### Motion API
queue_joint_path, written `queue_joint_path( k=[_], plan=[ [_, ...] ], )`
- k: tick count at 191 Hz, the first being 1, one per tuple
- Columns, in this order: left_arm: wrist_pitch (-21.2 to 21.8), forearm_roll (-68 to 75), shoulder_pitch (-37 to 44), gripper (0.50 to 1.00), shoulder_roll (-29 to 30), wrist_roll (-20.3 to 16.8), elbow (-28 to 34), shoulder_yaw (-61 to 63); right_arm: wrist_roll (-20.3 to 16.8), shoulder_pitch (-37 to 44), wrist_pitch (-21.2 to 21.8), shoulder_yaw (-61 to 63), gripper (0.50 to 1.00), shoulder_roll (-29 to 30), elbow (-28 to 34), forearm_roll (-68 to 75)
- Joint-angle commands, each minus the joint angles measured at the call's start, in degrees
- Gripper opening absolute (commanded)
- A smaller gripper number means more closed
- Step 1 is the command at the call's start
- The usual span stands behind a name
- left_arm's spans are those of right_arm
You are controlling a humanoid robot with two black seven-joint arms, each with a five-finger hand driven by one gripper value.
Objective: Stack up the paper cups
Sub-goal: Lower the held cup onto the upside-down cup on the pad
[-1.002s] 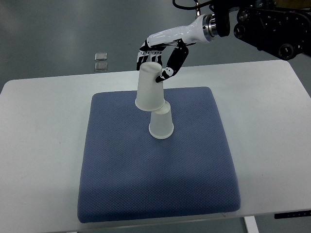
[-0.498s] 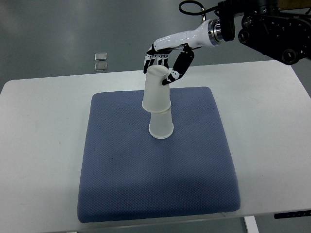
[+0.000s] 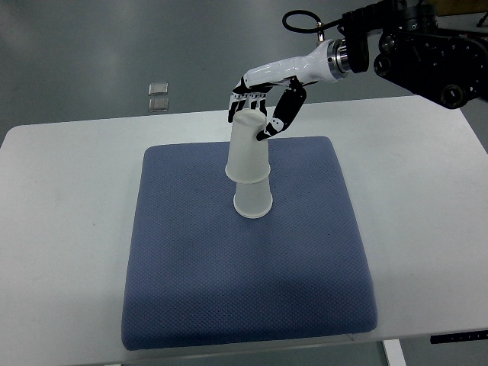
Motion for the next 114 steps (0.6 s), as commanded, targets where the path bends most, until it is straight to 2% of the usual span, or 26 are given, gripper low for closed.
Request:
queue_joint_path(
  k=[1, 91, 101, 114],
  plan=[
    [0.0, 0.0, 0.0, 1.0, 0.0, 0.0, 0.0, 0.0, 0.0, -0.1, -0.1, 0.0, 0.5, 0.0, 0.0, -0.1],
    [0.0, 0.0, 0.0, 1.0, 0.0, 0.0, 0.0, 0.0, 0.0, -1.6, -1.7, 0.0, 0.5, 0.3, 0.0, -0.4],
    [0.0, 0.0, 0.0, 1.0, 0.0, 0.0, 0.0, 0.0, 0.0, -1.7, -1.6, 0.0, 0.525, 0.3, 0.0, -0.4],
    [0.0, 0.0, 0.0, 1.0, 0.0, 0.0, 0.0, 0.0, 0.0, -1.7, -1.6, 0.0, 0.584, 0.4, 0.0, -0.3]
  ],
)
